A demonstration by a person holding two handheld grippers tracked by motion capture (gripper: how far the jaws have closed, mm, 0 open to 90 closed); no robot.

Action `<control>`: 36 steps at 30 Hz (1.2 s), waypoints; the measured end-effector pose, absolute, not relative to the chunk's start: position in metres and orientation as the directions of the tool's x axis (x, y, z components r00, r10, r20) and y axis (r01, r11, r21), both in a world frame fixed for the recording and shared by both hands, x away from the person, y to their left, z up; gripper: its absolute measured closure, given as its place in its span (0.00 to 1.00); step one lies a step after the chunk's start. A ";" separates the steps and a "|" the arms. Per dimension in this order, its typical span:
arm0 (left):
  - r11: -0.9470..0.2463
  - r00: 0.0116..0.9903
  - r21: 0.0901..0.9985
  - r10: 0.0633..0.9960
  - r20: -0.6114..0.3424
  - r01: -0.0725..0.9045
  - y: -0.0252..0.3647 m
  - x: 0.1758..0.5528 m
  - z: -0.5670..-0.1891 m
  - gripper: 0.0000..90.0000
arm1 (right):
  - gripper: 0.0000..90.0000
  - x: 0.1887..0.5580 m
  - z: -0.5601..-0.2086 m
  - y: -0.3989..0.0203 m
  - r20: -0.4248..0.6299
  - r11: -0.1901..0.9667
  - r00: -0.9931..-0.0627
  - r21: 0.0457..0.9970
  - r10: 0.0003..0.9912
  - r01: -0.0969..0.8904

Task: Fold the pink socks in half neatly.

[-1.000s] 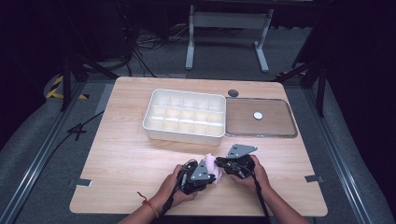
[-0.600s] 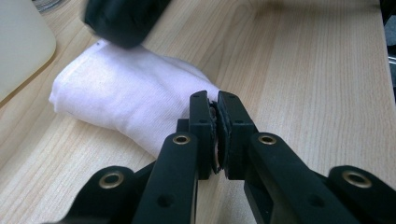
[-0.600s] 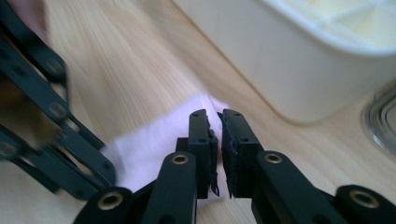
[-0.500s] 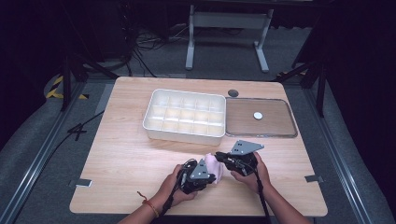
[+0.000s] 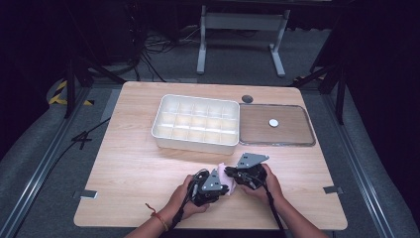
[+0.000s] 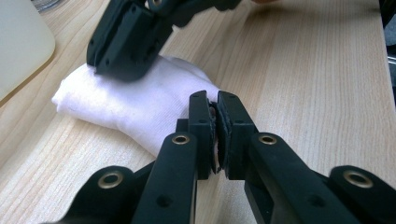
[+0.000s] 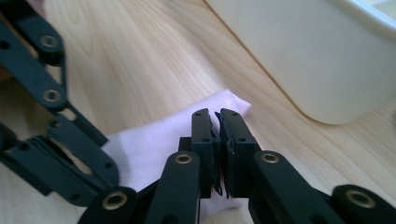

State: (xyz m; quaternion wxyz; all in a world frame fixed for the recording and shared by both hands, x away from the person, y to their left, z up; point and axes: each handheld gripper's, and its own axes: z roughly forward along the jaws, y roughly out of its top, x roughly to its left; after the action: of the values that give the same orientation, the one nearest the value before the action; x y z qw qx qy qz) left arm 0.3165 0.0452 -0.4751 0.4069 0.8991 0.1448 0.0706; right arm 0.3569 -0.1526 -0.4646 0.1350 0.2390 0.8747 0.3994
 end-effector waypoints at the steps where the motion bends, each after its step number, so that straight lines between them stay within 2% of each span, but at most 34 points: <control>1: -0.631 0.948 0.748 0.319 0.007 0.207 0.045 0.316 -0.475 0.94 | 0.94 0.358 -0.465 -0.154 -0.046 0.566 -0.847 0.763 0.530 0.313; 20: -0.632 0.949 0.746 0.316 0.000 0.210 0.046 0.317 -0.475 0.92 | 0.87 0.360 -0.455 -0.166 -0.024 0.519 -0.808 0.777 0.589 0.355; 31: -0.633 0.952 0.748 0.305 0.004 0.200 0.045 0.316 -0.474 0.87 | 0.68 0.350 -0.446 -0.158 0.011 0.488 -0.830 0.804 0.558 0.339; 36: -0.641 0.956 0.746 0.291 0.020 0.180 0.047 0.312 -0.464 0.71 | 0.59 0.352 -0.455 -0.155 0.030 0.513 -0.830 0.773 0.557 0.373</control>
State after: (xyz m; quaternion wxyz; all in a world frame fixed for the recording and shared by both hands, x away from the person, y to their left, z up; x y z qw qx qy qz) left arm 0.3116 0.0466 -0.4644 0.4028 0.9033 0.1303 0.0693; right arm 0.3521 -0.1552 -0.4552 0.1115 0.2696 0.8627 0.4132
